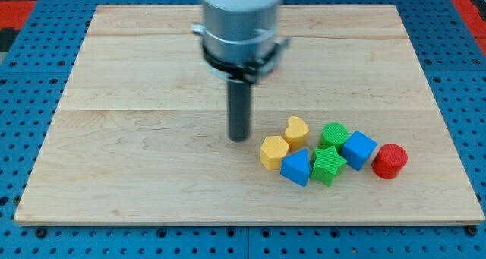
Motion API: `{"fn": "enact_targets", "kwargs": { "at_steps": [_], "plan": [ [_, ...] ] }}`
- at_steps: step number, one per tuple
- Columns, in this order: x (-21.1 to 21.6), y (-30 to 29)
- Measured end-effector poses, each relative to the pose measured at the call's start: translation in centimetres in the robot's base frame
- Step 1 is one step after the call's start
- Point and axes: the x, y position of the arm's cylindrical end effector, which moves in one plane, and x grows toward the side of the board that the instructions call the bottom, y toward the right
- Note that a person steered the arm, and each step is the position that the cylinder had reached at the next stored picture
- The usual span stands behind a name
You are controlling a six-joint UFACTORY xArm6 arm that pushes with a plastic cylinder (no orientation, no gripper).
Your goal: Move the red star above the green circle
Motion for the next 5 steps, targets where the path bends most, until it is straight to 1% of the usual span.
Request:
{"fn": "enact_targets", "kwargs": {
  "at_steps": [1, 2, 3, 4, 5],
  "plan": [
    [-5.9, -4.9],
    [-11.3, -5.6],
    [-17.0, -3.0],
    [-16.7, 6.3],
    [-15.2, 12.7]
  ]
}}
